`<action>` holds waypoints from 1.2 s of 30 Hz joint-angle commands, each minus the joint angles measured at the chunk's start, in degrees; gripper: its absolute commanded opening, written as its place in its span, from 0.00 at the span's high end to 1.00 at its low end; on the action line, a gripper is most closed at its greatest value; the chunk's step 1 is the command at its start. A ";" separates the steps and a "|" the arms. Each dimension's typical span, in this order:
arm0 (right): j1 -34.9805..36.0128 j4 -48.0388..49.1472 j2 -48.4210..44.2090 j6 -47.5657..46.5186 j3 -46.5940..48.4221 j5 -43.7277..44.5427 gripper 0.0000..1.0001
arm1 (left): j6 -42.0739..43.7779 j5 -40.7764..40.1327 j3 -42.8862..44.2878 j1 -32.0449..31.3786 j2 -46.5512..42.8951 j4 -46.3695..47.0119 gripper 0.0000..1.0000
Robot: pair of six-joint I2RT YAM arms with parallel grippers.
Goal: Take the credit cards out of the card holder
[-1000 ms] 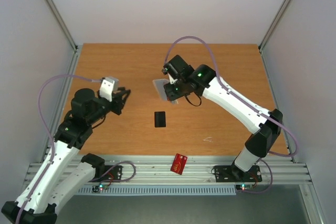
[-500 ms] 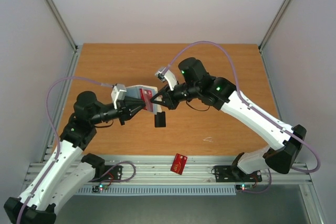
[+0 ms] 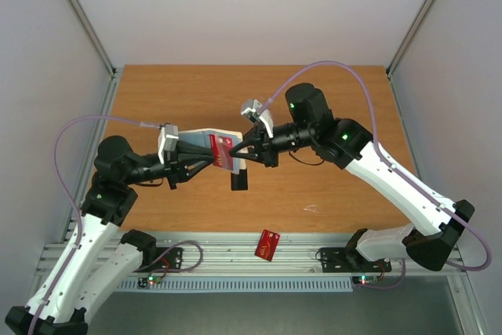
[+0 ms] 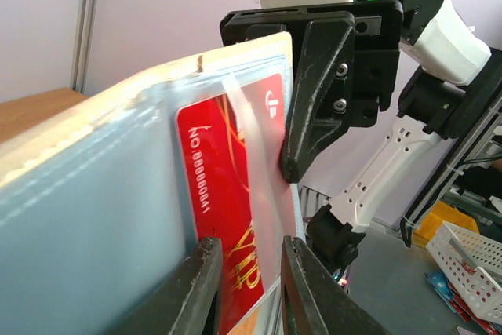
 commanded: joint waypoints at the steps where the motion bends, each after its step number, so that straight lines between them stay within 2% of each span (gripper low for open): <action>1: 0.76 2.42 -2.89 -1.70 1.20 -10.35 0.99 | -1.50 -1.06 1.60 0.99 1.06 2.26 0.77; 7: 0.78 3.61 -3.46 -1.59 0.92 -12.13 0.99 | -3.16 -2.64 1.71 0.91 2.01 1.23 0.72; 11: 0.78 6.29 -2.10 0.54 0.75 -9.48 0.99 | -5.28 0.65 1.55 0.07 3.07 6.38 0.73; 13: 0.78 7.12 -1.09 1.05 0.58 -6.07 0.99 | -6.09 2.75 1.80 -1.19 3.32 8.60 0.77; 17: 0.78 9.78 0.07 1.08 -0.34 -2.55 0.99 | -5.55 4.50 2.21 -2.64 3.68 9.37 0.99; 22: 0.20 8.81 0.49 0.89 -0.70 -2.45 0.99 | -6.50 5.12 1.72 -2.75 2.86 10.80 1.00; 27: -3.82 9.15 -1.39 3.40 -3.46 -3.11 0.98 | -6.41 3.25 1.35 -2.53 1.31 9.26 1.00; 29: -4.74 8.99 -2.16 3.39 -4.16 -3.68 0.94 | -6.63 3.11 1.31 -2.33 0.99 9.17 1.00; 32: -5.36 7.27 -2.06 2.16 -3.39 -7.84 0.80 | -6.96 3.11 1.27 -2.01 1.00 9.17 1.00; 36: -5.39 5.37 -0.62 1.91 -1.79 -12.03 0.78 | -7.61 2.29 1.07 -1.91 1.25 9.36 1.00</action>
